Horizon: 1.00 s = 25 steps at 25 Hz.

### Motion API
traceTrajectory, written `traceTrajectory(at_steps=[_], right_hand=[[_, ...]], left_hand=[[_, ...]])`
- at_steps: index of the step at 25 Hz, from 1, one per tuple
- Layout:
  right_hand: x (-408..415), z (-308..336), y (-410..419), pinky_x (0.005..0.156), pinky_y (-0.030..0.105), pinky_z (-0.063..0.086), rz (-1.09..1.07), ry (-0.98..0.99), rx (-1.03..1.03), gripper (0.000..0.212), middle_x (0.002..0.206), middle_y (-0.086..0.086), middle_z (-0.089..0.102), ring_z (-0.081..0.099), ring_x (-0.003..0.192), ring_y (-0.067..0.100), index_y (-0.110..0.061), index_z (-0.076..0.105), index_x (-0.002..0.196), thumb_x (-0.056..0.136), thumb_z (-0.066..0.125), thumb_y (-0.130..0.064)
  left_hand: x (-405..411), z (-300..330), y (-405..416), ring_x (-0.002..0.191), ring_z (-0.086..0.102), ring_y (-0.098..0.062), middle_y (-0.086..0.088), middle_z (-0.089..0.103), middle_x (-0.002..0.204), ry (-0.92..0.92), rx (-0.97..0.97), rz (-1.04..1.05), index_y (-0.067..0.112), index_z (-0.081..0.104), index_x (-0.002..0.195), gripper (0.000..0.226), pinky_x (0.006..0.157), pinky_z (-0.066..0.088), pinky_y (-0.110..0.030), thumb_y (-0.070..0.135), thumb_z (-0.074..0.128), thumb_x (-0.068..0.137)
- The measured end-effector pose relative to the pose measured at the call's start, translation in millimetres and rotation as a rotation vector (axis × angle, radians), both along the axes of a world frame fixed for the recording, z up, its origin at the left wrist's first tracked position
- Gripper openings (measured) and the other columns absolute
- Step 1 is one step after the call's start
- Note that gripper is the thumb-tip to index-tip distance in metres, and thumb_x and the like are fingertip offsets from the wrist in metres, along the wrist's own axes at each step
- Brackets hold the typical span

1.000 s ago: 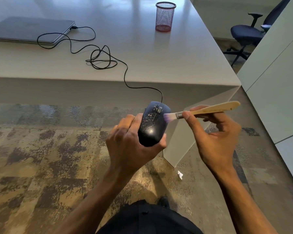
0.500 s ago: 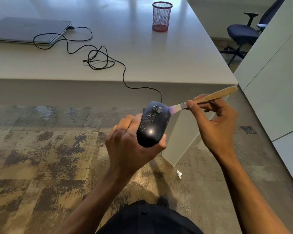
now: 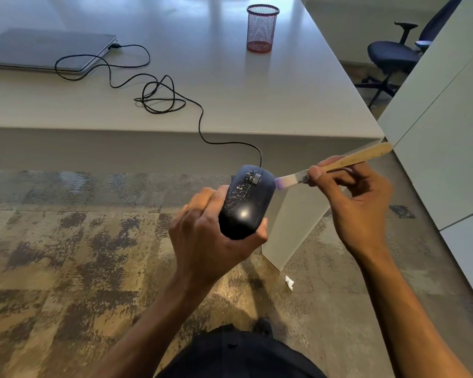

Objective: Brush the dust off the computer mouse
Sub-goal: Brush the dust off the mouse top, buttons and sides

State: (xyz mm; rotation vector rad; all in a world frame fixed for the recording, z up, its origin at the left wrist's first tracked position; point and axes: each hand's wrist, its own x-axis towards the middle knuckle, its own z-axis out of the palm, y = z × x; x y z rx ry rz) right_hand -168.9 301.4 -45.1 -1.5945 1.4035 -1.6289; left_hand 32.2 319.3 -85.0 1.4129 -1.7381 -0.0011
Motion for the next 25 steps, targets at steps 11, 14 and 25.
traceTrajectory(at_steps=[11,14,25], right_hand=[[18,11,10,0.075,0.022,0.056,0.037,-0.066,0.013,0.012,0.082,-0.011,0.073,0.071,0.078,0.009,-0.012,0.069,0.095,0.085,0.07,-0.02],[28,21,22,0.074,0.017,0.051,0.261,0.07,0.005,0.009,0.083,-0.008,0.072,0.069,0.078,0.007,-0.012,0.07,0.09,0.082,0.072,-0.016],[36,28,19,0.075,0.008,0.047,0.216,0.166,-0.08,0.012,0.084,-0.03,0.067,0.066,0.082,-0.007,-0.018,0.068,0.093,0.081,0.071,-0.02]], left_hand=[[-1,0,0,0.064,0.051,-0.013,-0.003,0.06,0.082,-0.033,0.004,-0.019,0.005,0.064,0.107,0.069,0.051,0.047,-0.025,0.064,0.064,0.07],[-1,-1,0,0.064,0.051,-0.013,-0.002,0.06,0.081,-0.053,0.013,-0.017,0.005,0.064,0.107,0.069,0.052,0.048,-0.027,0.063,0.066,0.07],[-2,4,4,0.067,0.052,-0.013,-0.001,0.059,0.086,-0.041,0.03,-0.009,0.008,0.064,0.109,0.064,0.052,0.048,-0.027,0.057,0.068,0.069]])
